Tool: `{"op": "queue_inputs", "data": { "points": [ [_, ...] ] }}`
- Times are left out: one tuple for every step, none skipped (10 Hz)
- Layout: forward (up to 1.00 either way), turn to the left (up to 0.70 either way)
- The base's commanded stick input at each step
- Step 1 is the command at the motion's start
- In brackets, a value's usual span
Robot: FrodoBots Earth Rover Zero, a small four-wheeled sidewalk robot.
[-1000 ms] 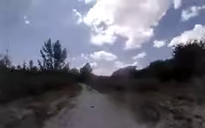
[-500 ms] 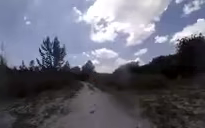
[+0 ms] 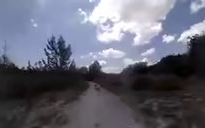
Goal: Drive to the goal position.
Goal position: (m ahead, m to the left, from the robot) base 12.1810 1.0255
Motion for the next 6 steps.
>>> {"op": "queue_inputs", "data": {
  "points": [
    [0.85,0.0],
    [0.85,0.0],
    [0.85,0.0],
    [0.85,0.0],
    [0.85,0.0],
    [0.85,0.0]
  ]
}}
